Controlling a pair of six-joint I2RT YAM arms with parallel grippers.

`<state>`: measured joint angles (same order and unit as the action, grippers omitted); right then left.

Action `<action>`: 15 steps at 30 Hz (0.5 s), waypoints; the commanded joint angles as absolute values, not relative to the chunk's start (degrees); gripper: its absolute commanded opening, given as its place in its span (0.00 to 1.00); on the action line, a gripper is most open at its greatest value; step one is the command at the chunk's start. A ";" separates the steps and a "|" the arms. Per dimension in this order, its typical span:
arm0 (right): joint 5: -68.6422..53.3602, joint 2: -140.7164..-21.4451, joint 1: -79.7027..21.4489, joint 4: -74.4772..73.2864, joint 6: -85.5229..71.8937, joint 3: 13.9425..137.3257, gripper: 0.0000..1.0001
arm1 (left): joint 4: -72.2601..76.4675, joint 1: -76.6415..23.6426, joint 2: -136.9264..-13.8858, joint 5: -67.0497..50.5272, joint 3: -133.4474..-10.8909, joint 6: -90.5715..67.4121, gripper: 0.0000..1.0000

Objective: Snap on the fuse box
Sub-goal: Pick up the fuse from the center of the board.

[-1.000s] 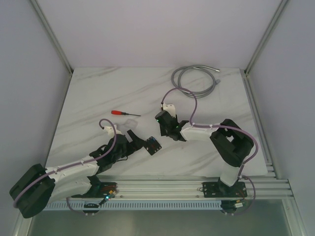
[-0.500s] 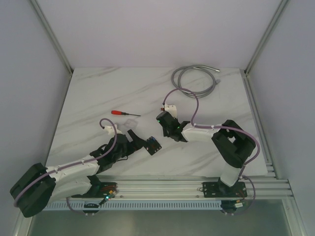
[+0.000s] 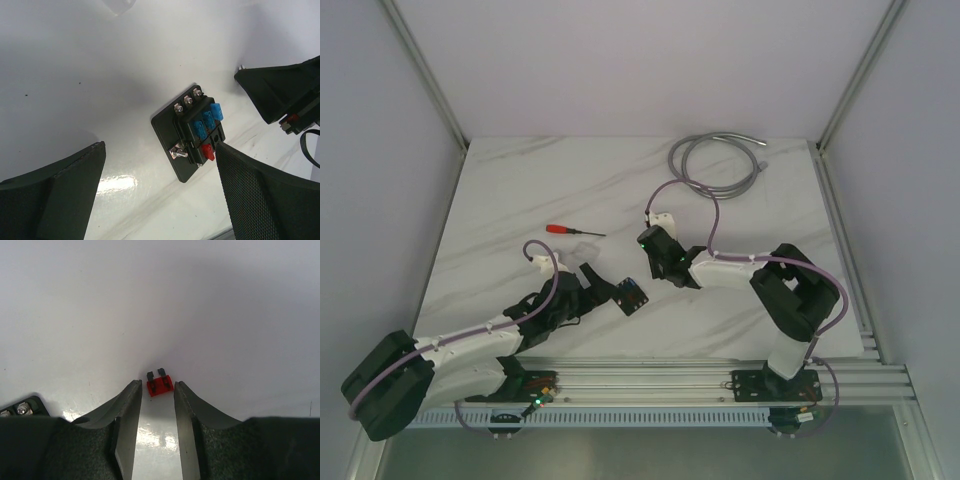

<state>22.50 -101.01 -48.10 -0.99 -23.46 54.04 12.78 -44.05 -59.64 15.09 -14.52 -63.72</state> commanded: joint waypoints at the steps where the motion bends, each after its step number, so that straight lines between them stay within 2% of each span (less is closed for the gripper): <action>1: 18.66 -103.53 -48.30 -5.27 -20.81 52.32 0.38 | 11.25 -43.77 -60.19 15.38 -15.73 -62.50 1.00; 8: 19.18 -104.05 -48.15 -5.26 -20.10 52.00 0.34 | 11.25 -43.77 -60.19 15.20 -15.74 -62.36 1.00; 15: 19.58 -103.69 -48.16 -5.06 -20.12 51.62 0.24 | 11.25 -43.77 -59.93 15.02 -15.81 -62.23 1.00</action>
